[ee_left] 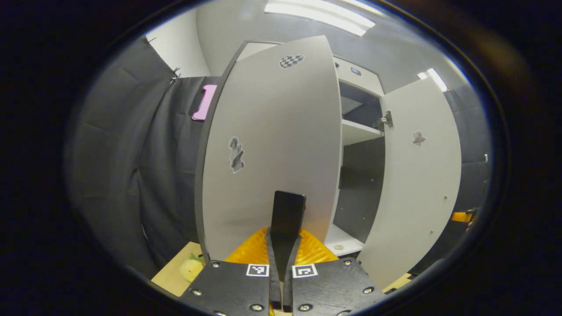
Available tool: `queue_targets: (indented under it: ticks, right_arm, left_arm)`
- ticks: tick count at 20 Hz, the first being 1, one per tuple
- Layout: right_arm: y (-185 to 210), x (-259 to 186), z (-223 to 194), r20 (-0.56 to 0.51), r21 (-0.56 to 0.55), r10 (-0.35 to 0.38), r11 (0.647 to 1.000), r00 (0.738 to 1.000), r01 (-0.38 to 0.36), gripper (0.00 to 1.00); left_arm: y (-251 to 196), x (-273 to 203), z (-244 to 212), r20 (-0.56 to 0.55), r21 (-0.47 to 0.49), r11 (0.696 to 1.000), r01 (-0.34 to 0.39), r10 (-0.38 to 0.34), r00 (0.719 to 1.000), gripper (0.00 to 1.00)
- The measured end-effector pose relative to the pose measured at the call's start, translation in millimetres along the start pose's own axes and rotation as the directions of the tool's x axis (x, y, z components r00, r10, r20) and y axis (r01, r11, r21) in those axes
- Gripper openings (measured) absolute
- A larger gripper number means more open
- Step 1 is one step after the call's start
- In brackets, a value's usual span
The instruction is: Open the right door of the double-door shoe cabinet with the right hand, and open the left door with the left hand.
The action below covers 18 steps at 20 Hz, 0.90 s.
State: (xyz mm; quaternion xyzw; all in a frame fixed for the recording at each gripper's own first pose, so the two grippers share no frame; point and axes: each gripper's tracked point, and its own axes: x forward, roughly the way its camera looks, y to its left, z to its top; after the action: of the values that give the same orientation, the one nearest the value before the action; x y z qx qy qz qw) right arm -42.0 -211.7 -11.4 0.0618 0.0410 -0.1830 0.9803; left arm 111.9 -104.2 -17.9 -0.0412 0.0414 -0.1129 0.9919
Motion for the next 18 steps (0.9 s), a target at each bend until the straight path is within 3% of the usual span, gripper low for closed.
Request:
queue_targets:
  ticks: [3, 4, 13, 18]
  right_arm:
    - [3.1, -12.0, -5.8, -0.012, -0.002, 0.003, 1.000, 1.000, -0.003, 0.98]
    - [4.1, -15.6, -7.2, -0.015, -0.005, 0.006, 1.000, 1.000, -0.006, 0.92]
    - [21.0, -27.3, -9.7, -0.008, 0.001, 0.031, 1.000, 0.999, -0.031, 0.92]
    - [32.0, -30.0, -16.2, -0.011, 0.005, 0.046, 0.999, 0.999, -0.046, 0.98]
  left_arm:
    - [8.6, -15.9, 5.5, 0.007, -0.001, 1.000, -0.012, 0.012, 1.000, 0.04]
    - [11.4, -20.3, 7.2, 0.009, -0.005, 1.000, -0.017, 0.017, 1.000, 0.05]
    - [52.0, -48.2, 13.9, 0.020, 0.007, 0.998, -0.067, 0.067, 0.998, 0.04]
    - [74.9, -56.2, 19.3, 0.013, 0.001, 0.998, -0.067, 0.067, 0.998, 0.03]
